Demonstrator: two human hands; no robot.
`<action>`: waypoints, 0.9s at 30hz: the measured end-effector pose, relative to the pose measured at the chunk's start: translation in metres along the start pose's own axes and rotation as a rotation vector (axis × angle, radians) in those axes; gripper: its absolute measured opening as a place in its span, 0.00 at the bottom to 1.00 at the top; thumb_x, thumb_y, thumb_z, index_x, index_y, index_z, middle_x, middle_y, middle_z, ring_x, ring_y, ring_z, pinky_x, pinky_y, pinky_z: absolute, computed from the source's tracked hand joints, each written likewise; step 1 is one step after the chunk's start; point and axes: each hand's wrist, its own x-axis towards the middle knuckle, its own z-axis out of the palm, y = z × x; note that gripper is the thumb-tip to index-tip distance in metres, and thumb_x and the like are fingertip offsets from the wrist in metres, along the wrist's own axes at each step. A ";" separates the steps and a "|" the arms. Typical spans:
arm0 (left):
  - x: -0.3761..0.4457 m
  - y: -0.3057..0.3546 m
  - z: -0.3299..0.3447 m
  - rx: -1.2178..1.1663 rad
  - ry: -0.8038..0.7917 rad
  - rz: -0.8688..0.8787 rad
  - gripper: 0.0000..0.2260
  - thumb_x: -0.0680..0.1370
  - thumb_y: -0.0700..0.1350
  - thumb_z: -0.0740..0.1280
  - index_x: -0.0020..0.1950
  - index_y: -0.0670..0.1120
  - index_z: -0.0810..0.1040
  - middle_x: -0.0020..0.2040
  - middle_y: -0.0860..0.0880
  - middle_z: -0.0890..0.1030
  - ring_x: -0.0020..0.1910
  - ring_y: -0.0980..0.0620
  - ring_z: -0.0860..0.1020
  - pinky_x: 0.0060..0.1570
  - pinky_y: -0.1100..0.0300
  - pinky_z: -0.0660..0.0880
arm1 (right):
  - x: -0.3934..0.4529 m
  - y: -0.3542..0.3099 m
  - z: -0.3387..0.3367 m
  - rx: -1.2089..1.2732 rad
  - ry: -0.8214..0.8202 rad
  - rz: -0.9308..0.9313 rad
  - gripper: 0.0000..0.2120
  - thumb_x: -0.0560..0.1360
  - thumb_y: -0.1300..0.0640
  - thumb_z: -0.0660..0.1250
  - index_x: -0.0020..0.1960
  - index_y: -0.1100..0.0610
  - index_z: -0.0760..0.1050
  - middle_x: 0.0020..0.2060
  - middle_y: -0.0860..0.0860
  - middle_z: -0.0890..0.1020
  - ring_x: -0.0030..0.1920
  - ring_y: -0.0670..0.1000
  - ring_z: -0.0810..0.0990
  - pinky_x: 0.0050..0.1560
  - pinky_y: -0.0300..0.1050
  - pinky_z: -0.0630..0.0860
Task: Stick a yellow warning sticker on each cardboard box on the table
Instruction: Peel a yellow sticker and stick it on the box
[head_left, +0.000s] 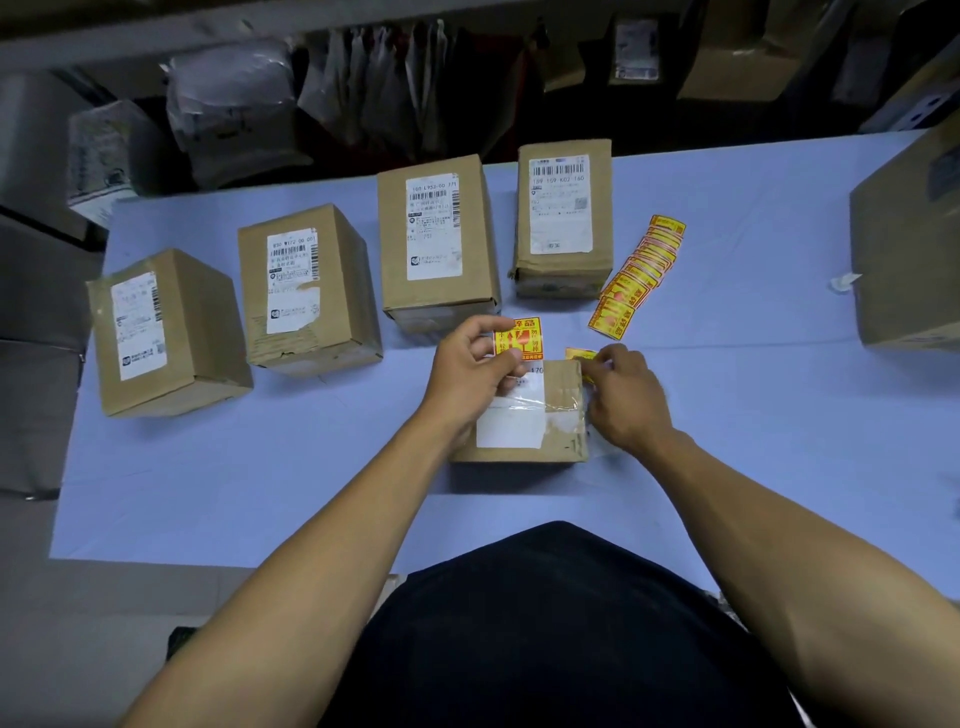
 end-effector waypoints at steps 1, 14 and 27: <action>0.000 0.000 0.000 0.006 -0.001 0.004 0.14 0.78 0.33 0.69 0.56 0.51 0.77 0.42 0.50 0.85 0.34 0.55 0.82 0.35 0.62 0.79 | 0.001 0.002 -0.001 -0.057 -0.009 0.000 0.24 0.76 0.57 0.67 0.71 0.52 0.72 0.67 0.59 0.71 0.64 0.62 0.70 0.54 0.54 0.75; -0.011 0.010 0.004 0.068 -0.021 0.010 0.25 0.78 0.35 0.69 0.72 0.50 0.68 0.50 0.46 0.85 0.36 0.56 0.84 0.37 0.62 0.78 | -0.007 -0.058 -0.065 0.900 0.293 0.401 0.12 0.78 0.60 0.63 0.58 0.56 0.81 0.52 0.51 0.83 0.55 0.55 0.81 0.55 0.50 0.77; -0.043 0.024 -0.010 -0.185 -0.135 0.011 0.04 0.79 0.39 0.69 0.46 0.45 0.80 0.36 0.51 0.83 0.38 0.55 0.81 0.35 0.61 0.76 | -0.057 -0.094 -0.104 1.283 0.009 0.090 0.10 0.77 0.61 0.71 0.37 0.53 0.82 0.30 0.47 0.81 0.32 0.45 0.77 0.34 0.39 0.77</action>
